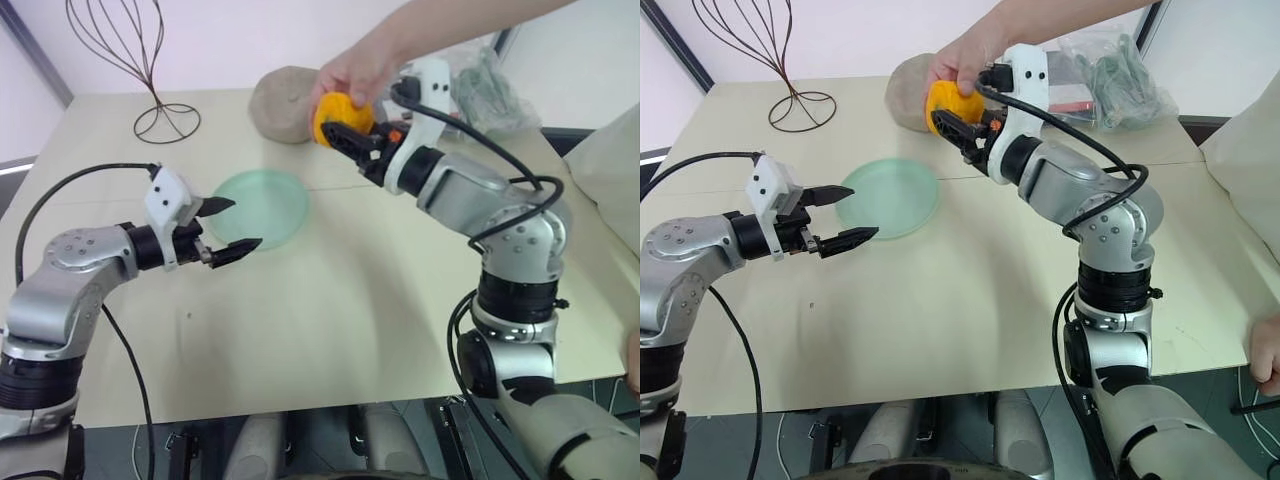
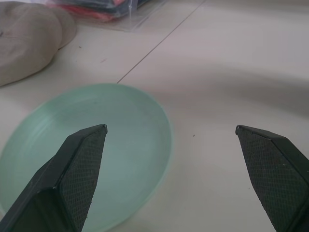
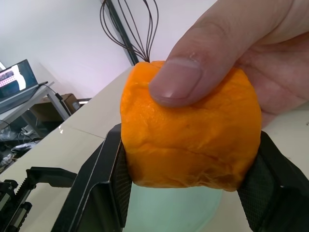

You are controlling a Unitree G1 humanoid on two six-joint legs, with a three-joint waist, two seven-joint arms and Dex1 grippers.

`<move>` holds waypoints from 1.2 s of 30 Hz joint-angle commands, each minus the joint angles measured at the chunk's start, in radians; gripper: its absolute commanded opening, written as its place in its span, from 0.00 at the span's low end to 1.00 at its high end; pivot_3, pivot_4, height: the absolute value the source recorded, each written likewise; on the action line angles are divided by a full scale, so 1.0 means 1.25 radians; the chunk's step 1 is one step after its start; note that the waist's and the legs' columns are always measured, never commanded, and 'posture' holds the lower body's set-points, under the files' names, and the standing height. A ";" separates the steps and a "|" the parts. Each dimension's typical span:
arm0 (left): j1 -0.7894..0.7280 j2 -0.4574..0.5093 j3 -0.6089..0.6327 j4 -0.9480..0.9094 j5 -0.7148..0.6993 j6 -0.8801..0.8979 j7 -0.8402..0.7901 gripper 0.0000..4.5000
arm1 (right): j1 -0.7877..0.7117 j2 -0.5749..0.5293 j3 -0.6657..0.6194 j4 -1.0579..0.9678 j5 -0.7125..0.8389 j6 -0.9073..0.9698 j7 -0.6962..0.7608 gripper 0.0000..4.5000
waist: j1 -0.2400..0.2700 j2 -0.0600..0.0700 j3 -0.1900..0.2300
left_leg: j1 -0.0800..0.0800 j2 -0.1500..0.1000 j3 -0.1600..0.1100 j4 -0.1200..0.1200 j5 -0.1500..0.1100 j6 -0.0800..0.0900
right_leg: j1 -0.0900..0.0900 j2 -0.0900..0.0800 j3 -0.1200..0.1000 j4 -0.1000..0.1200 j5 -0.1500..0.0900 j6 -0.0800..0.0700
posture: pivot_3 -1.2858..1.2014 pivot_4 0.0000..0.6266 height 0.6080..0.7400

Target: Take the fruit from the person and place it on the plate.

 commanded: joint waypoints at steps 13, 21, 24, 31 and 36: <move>0.021 0.020 0.075 0.002 0.010 -0.012 0.055 1.00 | 0.061 -0.014 0.090 -0.010 -0.062 -0.004 0.138 0.50 | 0.000 0.000 0.000 | 0.000 0.000 0.000 0.000 0.000 0.000 | 0.000 0.000 0.000 0.000 0.000 0.000 | 0.52 0.24 1.00; 0.035 0.037 0.105 -0.011 0.007 -0.002 0.072 1.00 | 0.065 0.025 0.206 0.092 -0.191 -0.121 0.253 0.50 | 0.000 0.000 0.000 | 0.000 0.000 0.000 0.000 0.000 0.000 | 0.000 0.000 0.000 0.000 0.000 0.000 | 0.52 0.24 1.00; 0.041 0.042 0.111 -0.020 0.003 0.003 0.075 1.00 | 0.051 0.053 0.233 0.154 -0.243 -0.182 0.291 0.50 | -0.001 0.000 0.000 | 0.000 0.000 0.000 0.000 0.000 -0.001 | 0.000 0.000 0.000 0.000 0.000 0.000 | 0.52 0.24 1.00; 0.056 0.048 0.123 -0.038 0.001 0.012 0.080 1.00 | 0.008 0.122 0.269 0.326 -0.355 -0.318 0.353 0.50 | -0.001 0.000 0.000 | 0.000 0.000 0.000 0.000 0.001 -0.002 | -0.001 0.000 0.000 0.000 0.000 0.000 | 0.52 0.24 1.00; 0.061 0.053 0.126 -0.046 0.003 0.017 0.084 1.00 | -0.027 0.162 0.289 0.464 -0.441 -0.429 0.389 0.50 | -0.001 0.000 0.000 | 0.000 0.000 0.000 0.000 0.001 -0.003 | -0.001 0.000 0.000 0.000 0.000 0.000 | 0.52 0.24 1.00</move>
